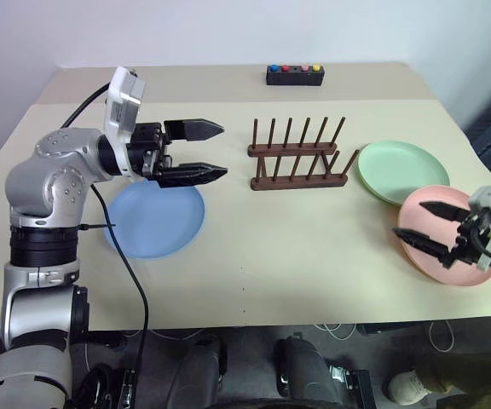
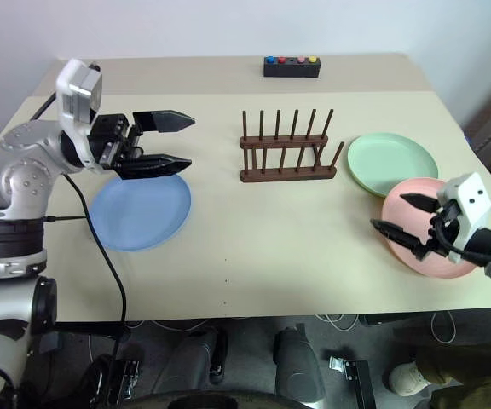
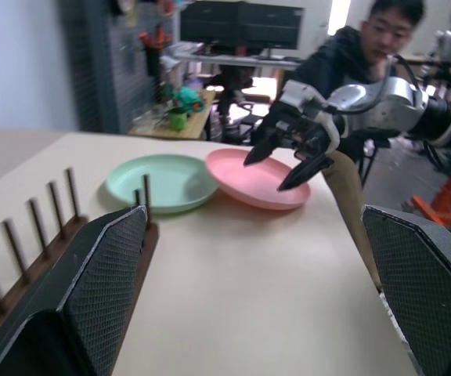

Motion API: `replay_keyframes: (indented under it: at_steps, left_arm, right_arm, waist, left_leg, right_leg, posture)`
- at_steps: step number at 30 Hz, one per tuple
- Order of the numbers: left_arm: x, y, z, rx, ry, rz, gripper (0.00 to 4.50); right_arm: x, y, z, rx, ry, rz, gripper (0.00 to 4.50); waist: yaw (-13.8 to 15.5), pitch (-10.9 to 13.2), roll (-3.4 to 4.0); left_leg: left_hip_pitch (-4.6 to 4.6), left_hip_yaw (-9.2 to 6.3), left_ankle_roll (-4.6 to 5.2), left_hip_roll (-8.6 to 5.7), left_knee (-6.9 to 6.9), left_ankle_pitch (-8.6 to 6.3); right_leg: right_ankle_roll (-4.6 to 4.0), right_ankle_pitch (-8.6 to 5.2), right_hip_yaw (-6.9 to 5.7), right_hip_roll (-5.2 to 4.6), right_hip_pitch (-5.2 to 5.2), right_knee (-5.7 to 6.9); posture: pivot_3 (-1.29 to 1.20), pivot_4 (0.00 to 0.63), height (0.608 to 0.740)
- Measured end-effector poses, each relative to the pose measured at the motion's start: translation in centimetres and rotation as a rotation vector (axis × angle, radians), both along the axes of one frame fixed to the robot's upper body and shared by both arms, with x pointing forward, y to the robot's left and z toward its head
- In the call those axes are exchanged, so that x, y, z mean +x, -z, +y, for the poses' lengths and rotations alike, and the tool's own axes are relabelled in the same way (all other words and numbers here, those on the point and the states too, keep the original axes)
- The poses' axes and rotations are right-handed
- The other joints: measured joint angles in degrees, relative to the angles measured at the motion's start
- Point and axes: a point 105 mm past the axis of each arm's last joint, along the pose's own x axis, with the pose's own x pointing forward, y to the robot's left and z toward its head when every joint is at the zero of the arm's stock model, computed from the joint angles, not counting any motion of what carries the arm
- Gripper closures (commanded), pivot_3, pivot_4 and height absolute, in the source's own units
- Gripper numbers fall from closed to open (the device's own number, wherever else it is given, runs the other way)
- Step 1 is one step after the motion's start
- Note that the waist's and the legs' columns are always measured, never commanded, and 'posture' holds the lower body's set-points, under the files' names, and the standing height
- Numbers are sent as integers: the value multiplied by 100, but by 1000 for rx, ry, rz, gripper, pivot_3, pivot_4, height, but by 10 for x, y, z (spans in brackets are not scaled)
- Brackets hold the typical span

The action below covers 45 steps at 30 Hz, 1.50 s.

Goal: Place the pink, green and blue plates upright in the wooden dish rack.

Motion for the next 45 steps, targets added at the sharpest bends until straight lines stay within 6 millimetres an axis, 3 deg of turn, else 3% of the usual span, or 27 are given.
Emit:
replay_keyframes:
  at_steps: [4,15,19,24,30,33,40,45]
  left_arm:
    - [-2,0,-3,-7,24,-51,3]
    - [-4,6,-6,-11,73,-59,3]
    - [-5,11,-6,-7,84,-24,3]
    - [-9,34,-2,58,90,106,3]
    - [-7,41,-2,93,64,150,3]
    - [-6,42,-2,103,58,131,0]
    - [-8,45,-1,112,58,107,0]
    - [-8,45,0,117,58,103,0]
  right_arm:
    - [-10,9,-11,-93,71,81,15]
    - [-16,15,-8,-152,183,173,15]
    - [-13,19,-6,-167,207,184,15]
    - [-12,32,-1,-168,218,209,15]
    - [-8,36,1,-173,218,209,15]
    - [-6,34,2,-171,214,197,843]
    - [-7,45,-2,-198,230,226,4400]
    - [-3,40,-7,-245,239,192,4459]
  waist:
    - [18,0,-1]
    - [20,0,-1]
    - [15,0,-1]
    - [15,0,-1]
    - [17,0,-1]
    - [18,0,-1]
    - [11,0,-1]
    - [13,-8,-14]
  left_leg:
    - [-1,0,3,-1,1,-1]
    - [-1,-1,4,-1,1,-2]
    - [-1,-2,4,0,1,-2]
    - [-1,-2,5,-1,1,-3]
    - [-1,-2,6,-1,1,-3]
    - [-1,-2,6,-1,1,-4]
    - [-1,-2,6,-1,1,-4]
    - [2,-2,7,0,1,-4]
  right_leg:
    - [0,0,0,-1,2,-3]
    - [0,0,-1,0,3,-4]
    - [0,0,-2,0,3,-4]
    - [0,0,-1,0,2,-4]
    - [0,0,-1,0,3,-5]
    - [0,0,-2,0,3,-5]
    - [0,-1,-1,0,3,-4]
    - [0,0,-2,0,7,-6]
  posture:
    - [0,150,740]
    - [0,150,740]
    - [0,150,740]
    - [0,150,740]
    - [0,150,740]
    - [0,150,740]
    - [0,150,740]
    - [0,150,740]
